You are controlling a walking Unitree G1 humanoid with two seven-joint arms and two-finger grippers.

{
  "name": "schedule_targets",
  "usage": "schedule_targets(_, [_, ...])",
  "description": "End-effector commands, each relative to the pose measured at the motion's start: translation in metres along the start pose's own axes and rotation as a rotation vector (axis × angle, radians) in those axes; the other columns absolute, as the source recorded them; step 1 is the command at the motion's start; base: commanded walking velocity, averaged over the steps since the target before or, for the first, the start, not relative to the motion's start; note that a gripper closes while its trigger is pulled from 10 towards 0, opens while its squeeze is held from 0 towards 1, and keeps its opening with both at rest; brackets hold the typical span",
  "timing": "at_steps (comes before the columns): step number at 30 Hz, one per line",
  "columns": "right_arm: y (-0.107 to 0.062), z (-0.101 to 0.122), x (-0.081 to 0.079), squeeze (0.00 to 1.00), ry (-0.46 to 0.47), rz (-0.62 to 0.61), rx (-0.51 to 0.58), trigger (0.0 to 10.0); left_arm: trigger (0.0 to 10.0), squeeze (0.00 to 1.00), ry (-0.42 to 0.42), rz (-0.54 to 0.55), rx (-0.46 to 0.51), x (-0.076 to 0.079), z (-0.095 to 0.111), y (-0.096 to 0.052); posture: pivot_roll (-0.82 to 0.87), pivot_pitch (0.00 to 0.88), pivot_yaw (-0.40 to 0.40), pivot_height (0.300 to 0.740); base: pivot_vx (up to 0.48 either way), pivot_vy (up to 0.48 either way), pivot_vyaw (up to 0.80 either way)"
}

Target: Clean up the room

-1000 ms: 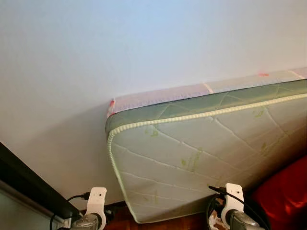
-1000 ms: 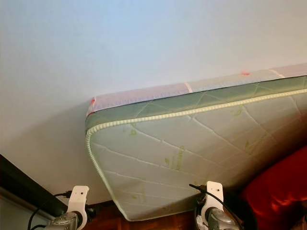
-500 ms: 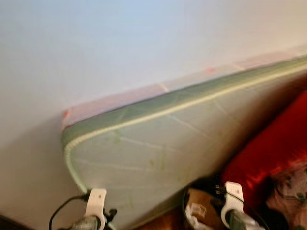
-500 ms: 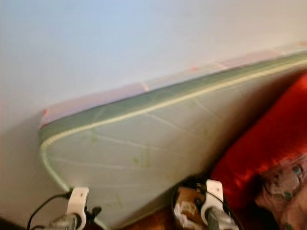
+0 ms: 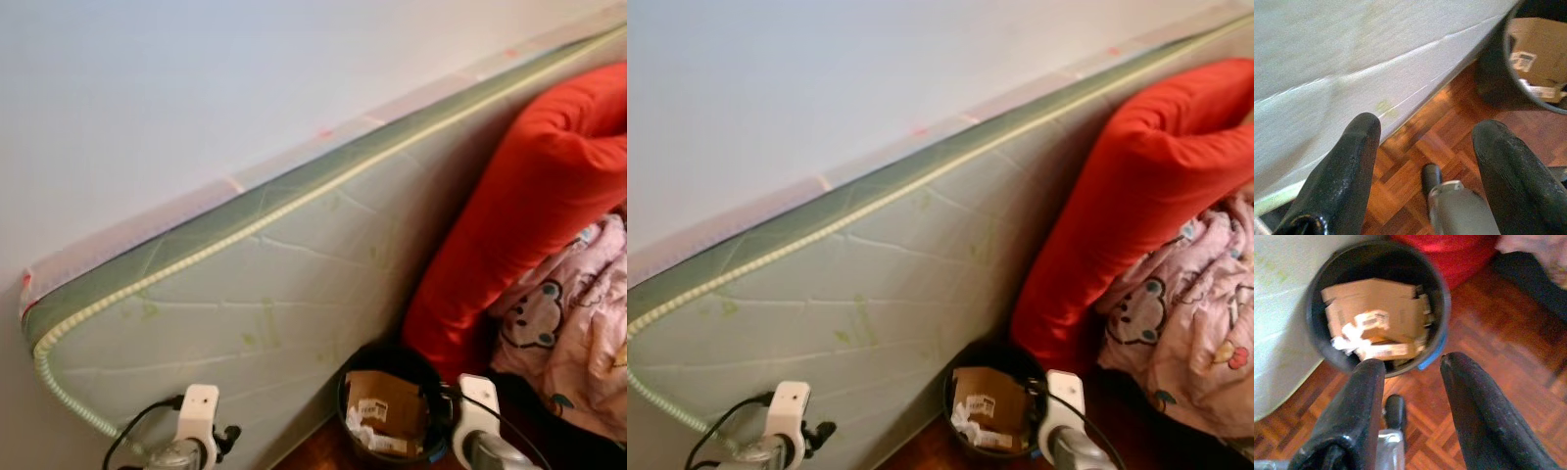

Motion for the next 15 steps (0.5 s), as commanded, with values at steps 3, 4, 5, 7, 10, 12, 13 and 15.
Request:
schedule_targets(3, [0.0011,0.0049,-0.0078,0.0,0.029,0.011,0.027,10.0,10.0,0.0,-0.002,0.011,-0.018,-0.005,-0.0051,-0.0013,0.08,0.0,0.027,0.74,0.0,0.0,0.0])
schedule_targets(4, [0.0011,0.0049,-0.0077,0.0,0.023,0.01,0.025,10.0,10.0,0.0,0.0,0.011,-0.017,-0.0052,-0.0049,-0.0013,0.08,0.0,0.027,0.74,0.0,0.0,0.0])
schedule_targets(5, [0.0012,0.0048,-0.0077,0.0,0.021,0.01,0.024,10.0,10.0,0.0,0.004,0.012,-0.017,-0.0055,-0.0047,-0.0013,0.08,0.0,0.027,0.74,0.0,0.0,0.0])
schedule_targets(7, [0.0012,0.0048,-0.0077,0.0,0.021,0.01,0.024,10.0,10.0,0.0,0.004,0.012,-0.017,-0.0055,-0.0047,-0.0013,0.08,0.0,0.027,0.74,0.0,0.0,0.0])
schedule_targets(10, [0.0012,0.0045,-0.0078,0.0,0.021,0.008,0.022,10.0,10.0,0.0,0.025,0.015,-0.017,-0.0065,-0.0042,-0.0013,0.08,0.0,0.029,0.74,0.0,-0.106,0.0])
schedule_targets(12, [0.0012,0.0044,-0.0078,0.0,0.023,0.008,0.022,10.0,10.0,0.0,0.023,0.018,-0.016,-0.0068,-0.0041,-0.0014,0.08,0.0,0.029,0.74,0.0,-0.345,0.0])
schedule_targets(13, [0.0012,0.0046,-0.0078,0.0,0.024,0.007,0.024,10.0,10.0,0.0,0.023,0.018,-0.016,-0.0068,-0.0041,-0.0014,0.08,0.0,0.029,0.74,0.0,-0.349,0.0])
schedule_targets(15, [0.0012,0.0047,-0.0078,0.0,0.024,0.007,0.025,10.0,10.0,0.0,0.024,0.017,-0.017,-0.0068,-0.0042,-0.0014,0.08,0.0,0.029,0.74,0.0,-0.349,0.0])
Point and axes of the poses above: a point about 5 cm out from each wrist's last joint towards the gripper, its own y axis pointing out of the wrist towards the gripper, its own z axis along the axis of the wrist's last joint, x = y × z, the point moved 6 cm from there along y, pointing out of the wrist towards the gripper, and after that the axes turned 5 degrees about y, right-handed, at the moved point
